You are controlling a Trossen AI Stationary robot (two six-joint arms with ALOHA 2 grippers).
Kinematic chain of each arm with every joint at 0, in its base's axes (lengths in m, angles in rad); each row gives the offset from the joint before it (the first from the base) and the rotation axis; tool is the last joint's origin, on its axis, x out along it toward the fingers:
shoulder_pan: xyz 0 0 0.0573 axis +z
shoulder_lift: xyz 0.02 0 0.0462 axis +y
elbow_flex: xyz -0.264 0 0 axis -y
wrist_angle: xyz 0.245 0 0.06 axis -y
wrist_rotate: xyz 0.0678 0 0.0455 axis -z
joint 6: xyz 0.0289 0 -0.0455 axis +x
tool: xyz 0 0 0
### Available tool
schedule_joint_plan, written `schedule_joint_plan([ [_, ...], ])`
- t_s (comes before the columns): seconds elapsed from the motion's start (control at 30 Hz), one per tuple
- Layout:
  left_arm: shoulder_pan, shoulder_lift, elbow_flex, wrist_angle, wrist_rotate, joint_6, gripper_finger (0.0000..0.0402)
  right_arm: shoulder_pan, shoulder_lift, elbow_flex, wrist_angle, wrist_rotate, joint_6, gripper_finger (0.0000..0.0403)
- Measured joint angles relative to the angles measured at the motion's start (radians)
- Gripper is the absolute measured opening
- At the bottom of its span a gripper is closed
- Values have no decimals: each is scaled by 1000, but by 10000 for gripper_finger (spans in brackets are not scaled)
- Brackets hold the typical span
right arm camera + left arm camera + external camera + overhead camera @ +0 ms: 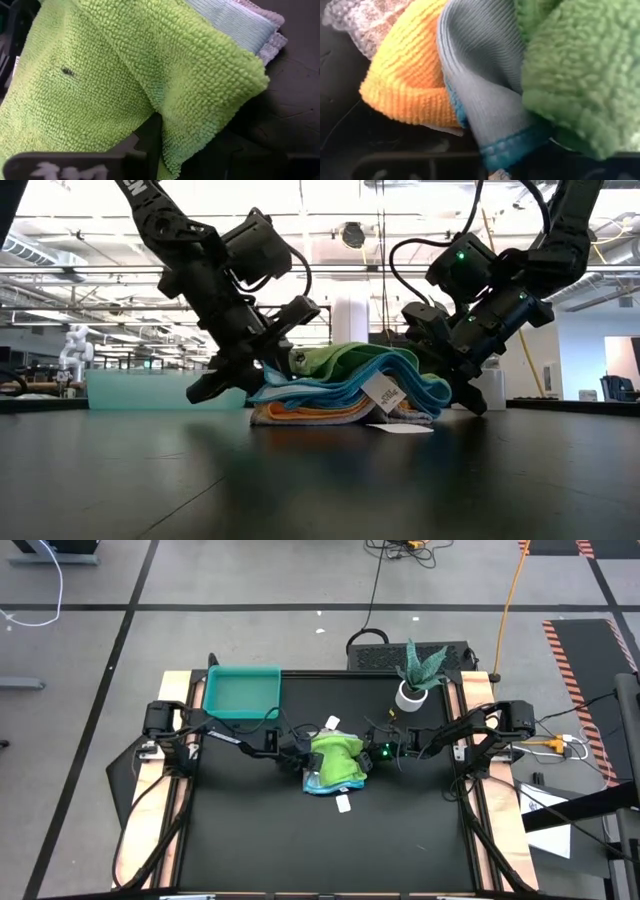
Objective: Fold microfiber towels
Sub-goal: Put the stack of folded microfiber towels in the blue bin
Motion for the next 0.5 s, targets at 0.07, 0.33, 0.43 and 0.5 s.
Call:
schedule_joint_plan([
  [0.07, 5, -2, -1, 1, 6, 16, 24, 0, 0, 0, 0, 0, 0, 94],
  [0.33, 24, -1, -2, 12, 10, 23, 25, 9, 3, 15, 33, -8, -40, 10],
  [0.43, 27, -15, -4, 35, -5, 23, 25, 8, -1, 82, -27, -16, -85, 6],
  [0.5, 30, -35, -6, 23, -25, 27, 25, 8, -3, 154, -127, -28, -139, 5],
])
